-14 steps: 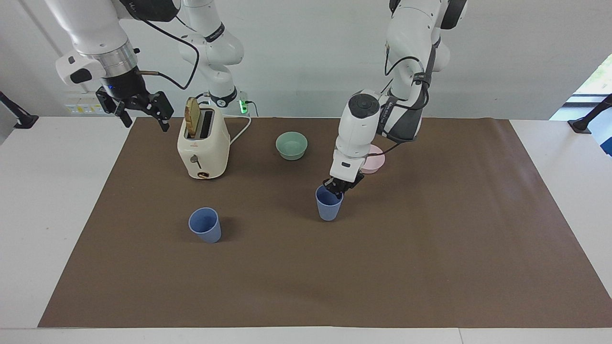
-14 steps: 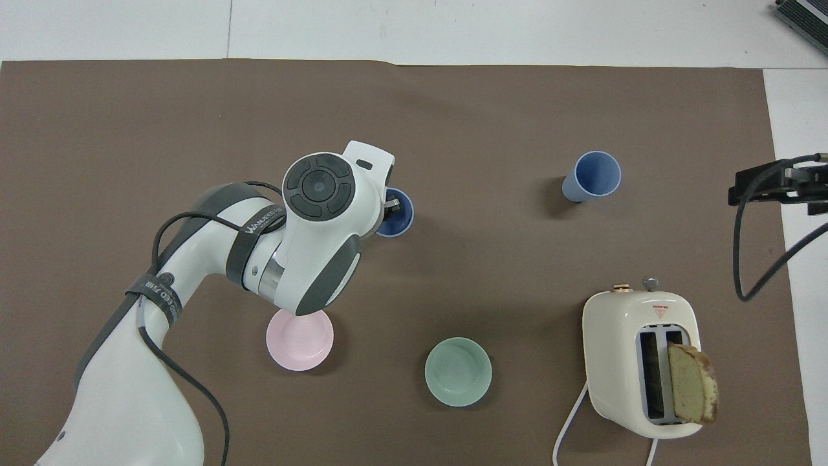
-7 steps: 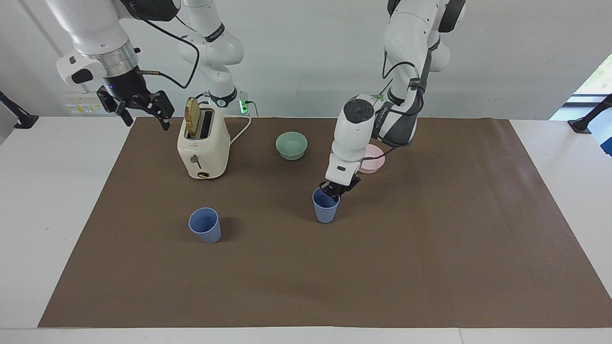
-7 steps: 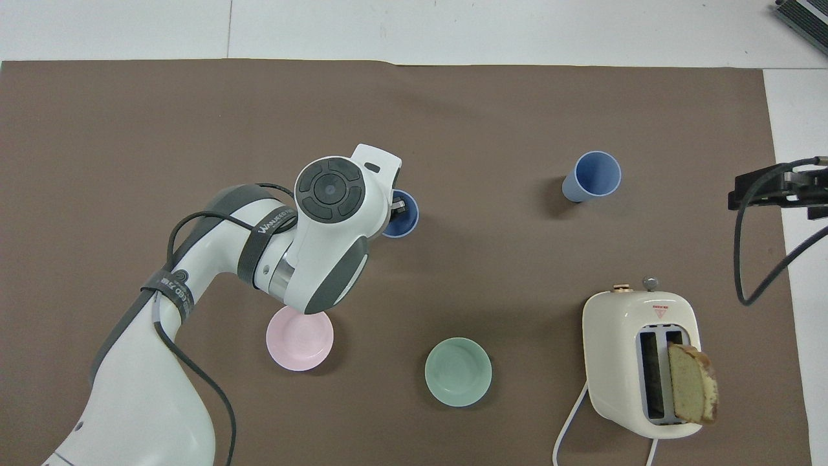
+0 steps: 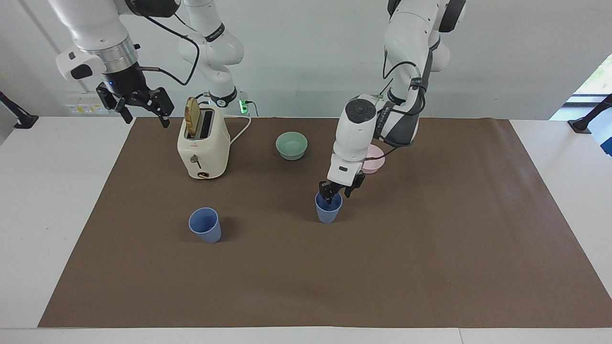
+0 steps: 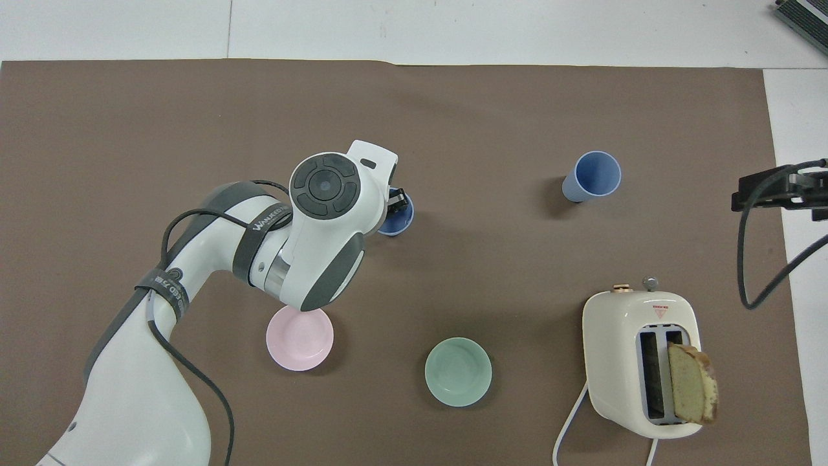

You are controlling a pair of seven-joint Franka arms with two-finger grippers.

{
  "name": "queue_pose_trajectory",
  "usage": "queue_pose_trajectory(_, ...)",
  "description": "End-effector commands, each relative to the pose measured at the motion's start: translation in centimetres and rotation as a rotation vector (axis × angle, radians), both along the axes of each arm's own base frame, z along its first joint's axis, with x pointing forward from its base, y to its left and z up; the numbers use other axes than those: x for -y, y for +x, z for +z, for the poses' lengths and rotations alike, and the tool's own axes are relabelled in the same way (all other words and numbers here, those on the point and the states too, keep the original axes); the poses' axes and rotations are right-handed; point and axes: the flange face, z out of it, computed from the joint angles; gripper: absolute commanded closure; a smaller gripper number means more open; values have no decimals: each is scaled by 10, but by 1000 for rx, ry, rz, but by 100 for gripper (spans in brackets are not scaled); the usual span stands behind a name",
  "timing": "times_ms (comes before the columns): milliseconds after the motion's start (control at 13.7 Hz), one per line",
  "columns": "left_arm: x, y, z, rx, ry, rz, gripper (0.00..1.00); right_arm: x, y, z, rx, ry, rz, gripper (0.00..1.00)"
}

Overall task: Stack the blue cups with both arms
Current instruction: 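Carry the blue cup to the table center and release it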

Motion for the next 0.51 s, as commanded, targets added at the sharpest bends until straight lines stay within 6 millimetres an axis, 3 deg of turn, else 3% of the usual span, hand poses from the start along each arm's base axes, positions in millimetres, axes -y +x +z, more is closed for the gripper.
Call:
queue_pose_trajectory(0, -31, 6, 39, 8, 34, 36, 0, 4, -7, 3, -8, -10, 22, 0)
queue_pose_trajectory(219, -71, 13, 69, 14, 48, 8, 0, 3, -6, 4, -5, -17, 21, 0)
queue_pose_trajectory(438, -134, 23, 89, -18, 73, -47, 0, 5, -4, 4, 7, -21, 18, 0)
